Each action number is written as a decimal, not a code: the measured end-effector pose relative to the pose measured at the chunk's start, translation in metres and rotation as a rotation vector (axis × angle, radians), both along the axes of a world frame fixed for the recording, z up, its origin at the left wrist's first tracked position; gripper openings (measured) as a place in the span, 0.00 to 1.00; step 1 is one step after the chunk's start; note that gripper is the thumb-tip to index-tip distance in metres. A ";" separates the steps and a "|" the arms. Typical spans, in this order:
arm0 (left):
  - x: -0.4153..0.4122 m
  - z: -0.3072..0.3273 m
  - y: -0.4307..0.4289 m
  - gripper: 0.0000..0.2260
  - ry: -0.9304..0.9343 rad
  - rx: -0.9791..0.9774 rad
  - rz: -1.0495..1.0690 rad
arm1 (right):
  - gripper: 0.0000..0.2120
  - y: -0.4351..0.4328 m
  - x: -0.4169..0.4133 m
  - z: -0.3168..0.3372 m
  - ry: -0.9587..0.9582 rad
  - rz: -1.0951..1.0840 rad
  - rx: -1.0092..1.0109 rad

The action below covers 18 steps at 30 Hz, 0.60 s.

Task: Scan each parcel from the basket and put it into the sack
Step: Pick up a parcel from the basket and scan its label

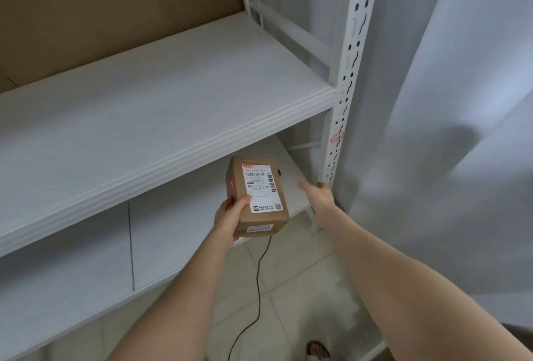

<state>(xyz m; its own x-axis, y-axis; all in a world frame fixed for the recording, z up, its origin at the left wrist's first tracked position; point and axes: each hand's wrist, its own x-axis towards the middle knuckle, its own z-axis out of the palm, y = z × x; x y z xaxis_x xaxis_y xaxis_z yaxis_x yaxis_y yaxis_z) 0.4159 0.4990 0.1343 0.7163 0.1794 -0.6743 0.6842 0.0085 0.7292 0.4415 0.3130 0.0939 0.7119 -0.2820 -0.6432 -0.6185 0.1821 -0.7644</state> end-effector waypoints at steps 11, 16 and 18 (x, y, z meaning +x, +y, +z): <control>0.071 -0.108 0.042 0.21 -0.108 -0.043 0.278 | 0.38 0.052 0.086 -0.114 0.094 0.195 -0.073; 0.094 -0.162 0.060 0.18 -0.110 -0.073 0.286 | 0.34 0.073 0.119 -0.169 0.117 0.202 -0.075; 0.103 -0.183 0.067 0.18 -0.108 -0.086 0.282 | 0.33 0.080 0.132 -0.187 0.114 0.200 -0.084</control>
